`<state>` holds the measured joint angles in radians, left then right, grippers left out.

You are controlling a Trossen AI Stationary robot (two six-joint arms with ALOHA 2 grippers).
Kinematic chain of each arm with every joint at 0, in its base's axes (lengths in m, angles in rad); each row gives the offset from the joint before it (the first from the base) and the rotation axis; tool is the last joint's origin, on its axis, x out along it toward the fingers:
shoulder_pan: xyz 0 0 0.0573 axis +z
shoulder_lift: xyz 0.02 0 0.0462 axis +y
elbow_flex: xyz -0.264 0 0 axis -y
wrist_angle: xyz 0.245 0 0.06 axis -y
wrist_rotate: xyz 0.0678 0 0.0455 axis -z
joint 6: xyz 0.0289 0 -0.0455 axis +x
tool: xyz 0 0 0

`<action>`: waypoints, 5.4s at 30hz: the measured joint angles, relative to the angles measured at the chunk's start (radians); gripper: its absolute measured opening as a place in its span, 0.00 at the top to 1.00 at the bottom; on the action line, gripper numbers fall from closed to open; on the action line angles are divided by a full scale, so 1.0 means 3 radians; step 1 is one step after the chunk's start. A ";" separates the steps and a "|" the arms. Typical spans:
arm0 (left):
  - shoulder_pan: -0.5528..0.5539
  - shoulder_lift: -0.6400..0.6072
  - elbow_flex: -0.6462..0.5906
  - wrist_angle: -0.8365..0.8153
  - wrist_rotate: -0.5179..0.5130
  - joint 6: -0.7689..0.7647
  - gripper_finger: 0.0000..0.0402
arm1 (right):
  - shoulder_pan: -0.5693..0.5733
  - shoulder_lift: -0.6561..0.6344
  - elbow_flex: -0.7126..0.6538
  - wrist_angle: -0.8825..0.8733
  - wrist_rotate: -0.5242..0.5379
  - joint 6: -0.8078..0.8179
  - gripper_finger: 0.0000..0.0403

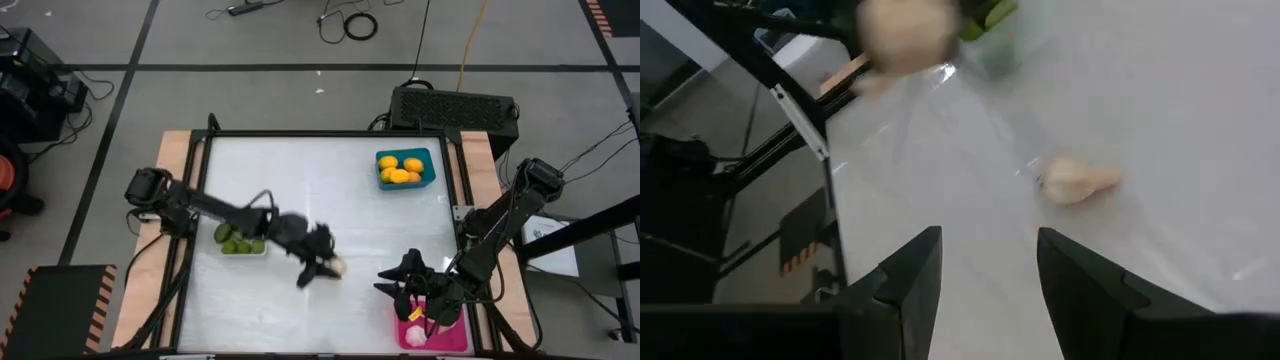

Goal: Sort produce into baskets
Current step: Put the white garlic into the pink bin

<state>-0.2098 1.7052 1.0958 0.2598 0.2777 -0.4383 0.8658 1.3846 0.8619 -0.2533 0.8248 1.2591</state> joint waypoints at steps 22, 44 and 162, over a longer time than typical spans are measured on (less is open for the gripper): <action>-0.1124 0.1883 0.1514 0.1318 -0.0678 0.0404 0.56 | 0.0006 0.0000 0.0000 0.0063 -0.0134 0.0018 0.61; -0.1069 0.2733 0.2803 0.0895 -0.0767 0.0642 0.56 | 0.0109 -0.0001 0.0000 0.0054 -0.0483 -0.0337 0.61; 0.0159 -0.2998 -0.1624 -0.2210 -0.2448 0.0694 0.24 | -0.1238 0.0950 0.0144 0.1413 -0.1142 -0.1923 0.48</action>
<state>-0.1621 0.8059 0.6085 -0.4032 -0.4566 -0.2301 0.4943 1.6695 0.9051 0.1706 0.4823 0.6821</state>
